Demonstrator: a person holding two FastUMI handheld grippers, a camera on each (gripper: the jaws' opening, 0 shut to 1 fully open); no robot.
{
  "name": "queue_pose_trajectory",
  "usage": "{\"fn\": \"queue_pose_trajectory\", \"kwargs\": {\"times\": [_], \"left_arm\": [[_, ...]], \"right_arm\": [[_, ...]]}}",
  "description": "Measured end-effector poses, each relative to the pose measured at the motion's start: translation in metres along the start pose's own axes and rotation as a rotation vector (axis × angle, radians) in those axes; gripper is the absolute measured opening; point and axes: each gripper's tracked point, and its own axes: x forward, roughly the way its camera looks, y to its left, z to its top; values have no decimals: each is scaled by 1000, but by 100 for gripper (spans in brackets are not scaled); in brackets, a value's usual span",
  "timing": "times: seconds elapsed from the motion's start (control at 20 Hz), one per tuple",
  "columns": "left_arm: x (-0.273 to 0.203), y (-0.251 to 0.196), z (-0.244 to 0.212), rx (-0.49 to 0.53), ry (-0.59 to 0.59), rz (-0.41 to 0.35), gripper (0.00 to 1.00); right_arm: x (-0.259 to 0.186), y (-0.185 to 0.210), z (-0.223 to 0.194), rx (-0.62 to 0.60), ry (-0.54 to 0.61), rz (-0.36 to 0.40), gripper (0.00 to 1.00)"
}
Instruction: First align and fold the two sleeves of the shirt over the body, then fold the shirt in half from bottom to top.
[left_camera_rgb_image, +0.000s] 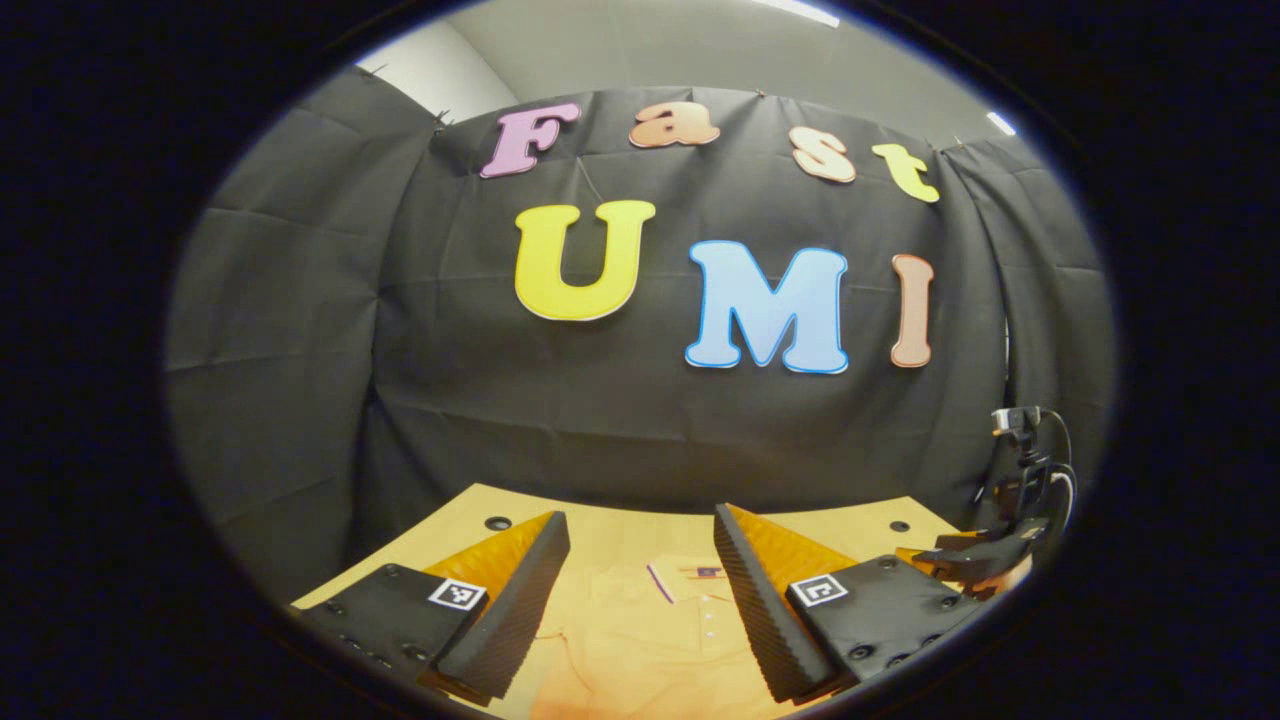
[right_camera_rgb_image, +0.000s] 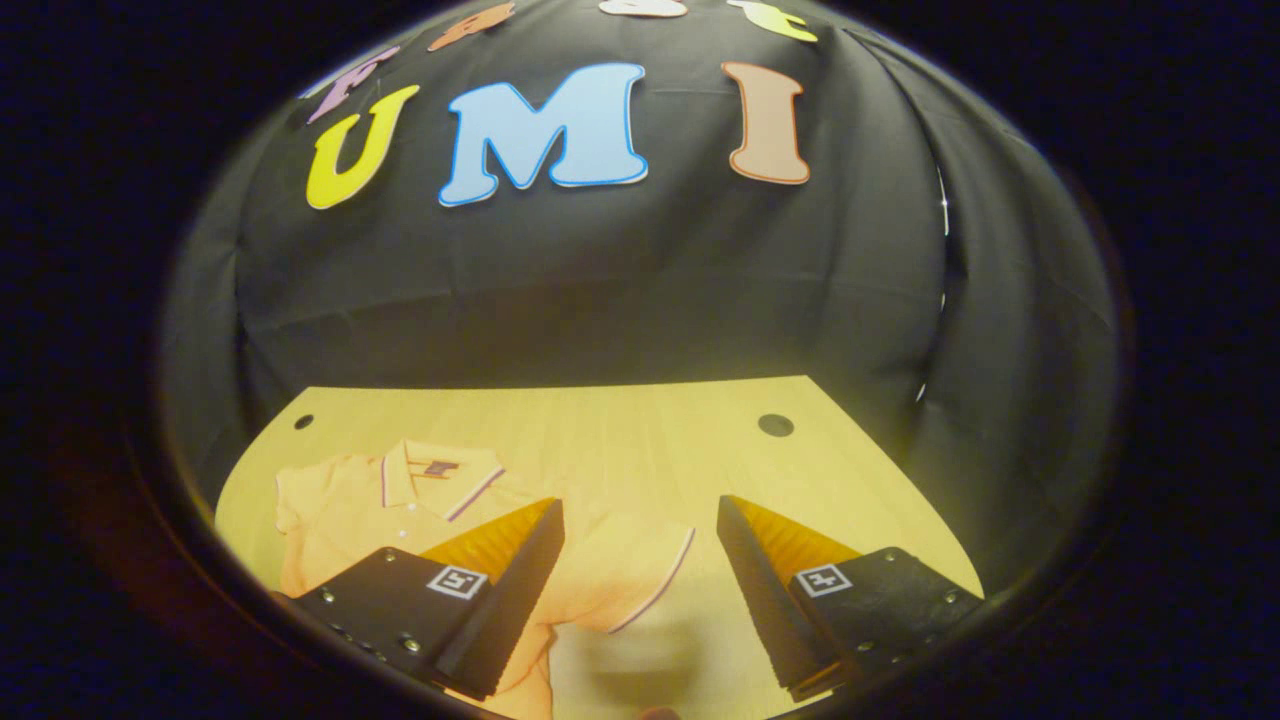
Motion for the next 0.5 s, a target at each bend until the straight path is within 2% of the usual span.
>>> {"fn": "queue_pose_trajectory", "kwargs": {"times": [0.5], "left_arm": [[-5,15,-5,-2,26,82,93]], "right_arm": [[71,-6,-58,4,185,-21,96]]}}
